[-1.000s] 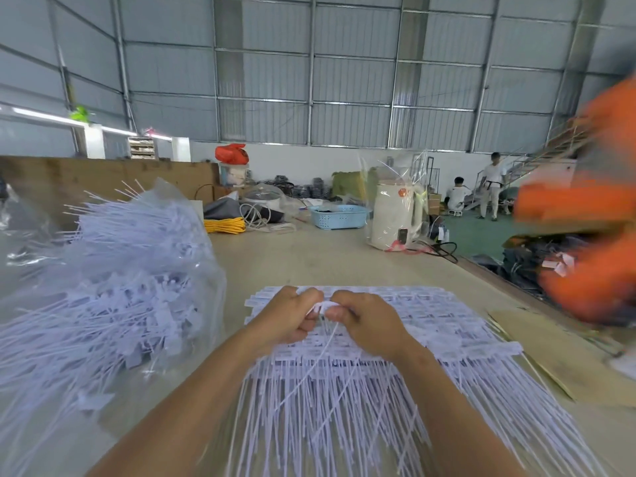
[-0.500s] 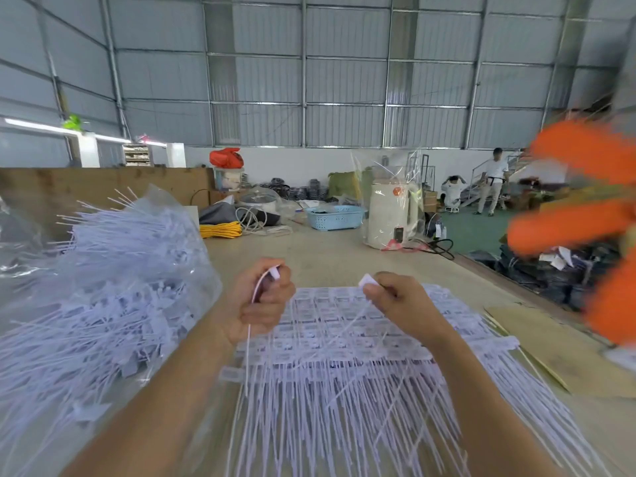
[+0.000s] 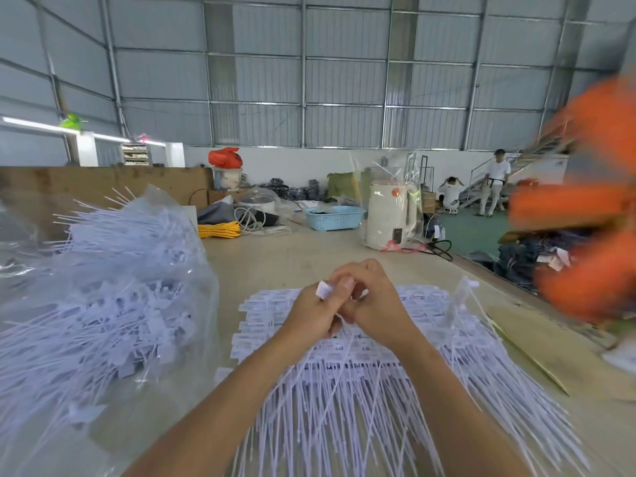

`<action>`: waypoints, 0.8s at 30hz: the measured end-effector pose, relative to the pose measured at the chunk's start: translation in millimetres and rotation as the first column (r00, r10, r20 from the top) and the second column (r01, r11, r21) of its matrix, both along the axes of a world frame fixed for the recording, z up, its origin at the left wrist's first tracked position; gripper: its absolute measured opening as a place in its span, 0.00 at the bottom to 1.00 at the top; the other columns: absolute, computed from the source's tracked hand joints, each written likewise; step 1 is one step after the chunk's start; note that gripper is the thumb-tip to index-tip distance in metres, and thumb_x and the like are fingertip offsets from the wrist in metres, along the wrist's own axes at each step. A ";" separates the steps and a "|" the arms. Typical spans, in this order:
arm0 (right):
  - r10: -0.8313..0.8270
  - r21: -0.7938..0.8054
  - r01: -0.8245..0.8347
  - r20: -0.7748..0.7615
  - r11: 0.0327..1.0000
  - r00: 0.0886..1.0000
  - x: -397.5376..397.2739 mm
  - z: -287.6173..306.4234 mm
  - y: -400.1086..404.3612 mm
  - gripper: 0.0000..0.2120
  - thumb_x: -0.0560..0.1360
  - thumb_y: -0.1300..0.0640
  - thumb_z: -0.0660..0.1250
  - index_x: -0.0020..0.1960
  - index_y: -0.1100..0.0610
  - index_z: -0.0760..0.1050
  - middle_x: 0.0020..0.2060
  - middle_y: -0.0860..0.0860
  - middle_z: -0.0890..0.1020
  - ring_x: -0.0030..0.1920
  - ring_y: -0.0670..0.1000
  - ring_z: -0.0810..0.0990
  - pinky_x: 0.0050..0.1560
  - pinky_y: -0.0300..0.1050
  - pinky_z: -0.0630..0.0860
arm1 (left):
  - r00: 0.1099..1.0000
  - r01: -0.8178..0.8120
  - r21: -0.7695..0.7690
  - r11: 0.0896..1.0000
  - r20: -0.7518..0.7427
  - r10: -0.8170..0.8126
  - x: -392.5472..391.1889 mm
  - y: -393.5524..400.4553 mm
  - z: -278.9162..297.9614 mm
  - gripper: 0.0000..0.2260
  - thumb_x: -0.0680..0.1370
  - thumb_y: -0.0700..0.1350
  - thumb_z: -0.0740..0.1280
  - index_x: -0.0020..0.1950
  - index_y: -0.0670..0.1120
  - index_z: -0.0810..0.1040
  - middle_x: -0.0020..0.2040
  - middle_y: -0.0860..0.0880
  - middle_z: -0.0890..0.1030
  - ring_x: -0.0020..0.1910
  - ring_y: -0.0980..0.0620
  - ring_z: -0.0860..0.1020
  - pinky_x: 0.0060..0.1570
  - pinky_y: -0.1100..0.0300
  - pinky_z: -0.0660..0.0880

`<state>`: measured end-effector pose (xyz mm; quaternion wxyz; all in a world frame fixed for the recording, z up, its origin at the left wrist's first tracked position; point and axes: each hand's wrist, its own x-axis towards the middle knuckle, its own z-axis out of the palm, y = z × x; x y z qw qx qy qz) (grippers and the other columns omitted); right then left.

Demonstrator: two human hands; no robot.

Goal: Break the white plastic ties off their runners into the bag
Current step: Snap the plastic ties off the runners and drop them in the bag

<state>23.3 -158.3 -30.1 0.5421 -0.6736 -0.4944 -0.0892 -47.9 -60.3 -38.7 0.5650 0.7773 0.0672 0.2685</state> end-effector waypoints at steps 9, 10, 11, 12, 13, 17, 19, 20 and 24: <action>0.117 -0.427 -0.166 -0.138 0.889 0.983 6.4 8.8 -16.2 0.13 0.78 0.53 0.64 0.35 0.52 0.76 0.24 0.45 0.78 0.21 0.40 0.72 0.25 0.33 0.69 | 0.981 -0.170 0.033 0.985 0.103 0.166 -1.5 1.2 -1.5 0.19 0.82 0.49 0.58 0.37 0.41 0.79 0.19 0.52 0.72 0.19 0.59 0.70 0.22 0.69 0.65; 0.099 -0.435 -0.136 -0.105 0.890 0.989 7.1 9.4 -16.5 0.16 0.78 0.53 0.64 0.31 0.51 0.75 0.22 0.46 0.76 0.21 0.40 0.70 0.26 0.33 0.68 | 0.979 -0.182 0.042 0.982 0.104 0.177 -1.3 2.6 -2.3 0.19 0.82 0.49 0.58 0.36 0.41 0.78 0.18 0.52 0.72 0.19 0.59 0.69 0.22 0.69 0.66; 0.080 -0.432 -0.096 -0.056 0.897 0.995 8.0 9.4 -16.1 0.18 0.77 0.54 0.65 0.29 0.53 0.74 0.21 0.46 0.73 0.21 0.41 0.68 0.27 0.33 0.67 | 0.977 -0.197 0.048 0.979 0.097 0.191 -1.2 3.7 -2.5 0.20 0.82 0.49 0.58 0.37 0.41 0.78 0.18 0.52 0.71 0.18 0.58 0.69 0.22 0.68 0.66; 0.062 -0.421 -0.055 0.003 0.905 0.998 9.0 9.4 -15.1 0.18 0.77 0.55 0.65 0.28 0.55 0.74 0.20 0.45 0.71 0.21 0.41 0.67 0.28 0.34 0.65 | 0.975 -0.211 0.059 0.976 0.082 0.205 -1.4 4.1 -2.1 0.20 0.82 0.49 0.57 0.37 0.40 0.78 0.18 0.52 0.71 0.18 0.58 0.69 0.22 0.68 0.66; 0.044 -0.404 -0.016 0.060 0.915 0.997 10.0 9.3 -14.2 0.17 0.76 0.56 0.66 0.29 0.56 0.74 0.21 0.45 0.70 0.22 0.42 0.67 0.29 0.36 0.65 | 0.975 -0.220 0.077 0.972 0.056 0.216 -1.8 3.7 -0.7 0.21 0.82 0.50 0.57 0.37 0.39 0.77 0.17 0.52 0.71 0.17 0.58 0.69 0.22 0.68 0.66; -0.031 -0.378 0.108 0.205 0.919 0.978 16.3 8.7 -17.2 0.09 0.74 0.54 0.69 0.39 0.57 0.81 0.28 0.44 0.78 0.31 0.43 0.73 0.39 0.43 0.71 | 0.962 -0.200 0.158 0.967 -0.159 0.224 -5.2 0.8 10.4 0.20 0.83 0.52 0.53 0.33 0.45 0.65 0.15 0.51 0.68 0.15 0.57 0.67 0.19 0.68 0.62; -0.022 -0.359 0.086 0.180 0.930 0.984 17.2 7.8 -19.2 0.07 0.73 0.55 0.70 0.37 0.53 0.81 0.25 0.41 0.76 0.29 0.40 0.72 0.36 0.41 0.70 | 0.934 -0.145 0.186 0.972 -0.299 0.196 -7.6 -1.6 18.1 0.20 0.83 0.53 0.51 0.36 0.44 0.67 0.16 0.51 0.70 0.14 0.56 0.65 0.19 0.69 0.61; 0.003 -0.348 0.054 0.160 0.936 0.987 15.5 8.3 -19.4 0.08 0.73 0.56 0.70 0.35 0.50 0.80 0.24 0.39 0.75 0.27 0.40 0.72 0.35 0.40 0.69 | 0.917 -0.111 0.181 0.977 -0.360 0.171 -8.7 -2.9 21.8 0.21 0.83 0.53 0.50 0.38 0.42 0.70 0.16 0.51 0.70 0.13 0.56 0.64 0.19 0.70 0.60; -0.050 -0.307 0.097 0.157 0.947 0.986 25.4 12.5 -37.8 0.07 0.73 0.58 0.70 0.36 0.54 0.81 0.25 0.44 0.76 0.28 0.42 0.71 0.37 0.45 0.72 | 0.830 0.127 0.041 0.991 -0.552 -0.084 -29.9 4.9 41.6 0.22 0.83 0.53 0.53 0.39 0.41 0.77 0.18 0.51 0.68 0.14 0.56 0.60 0.19 0.71 0.56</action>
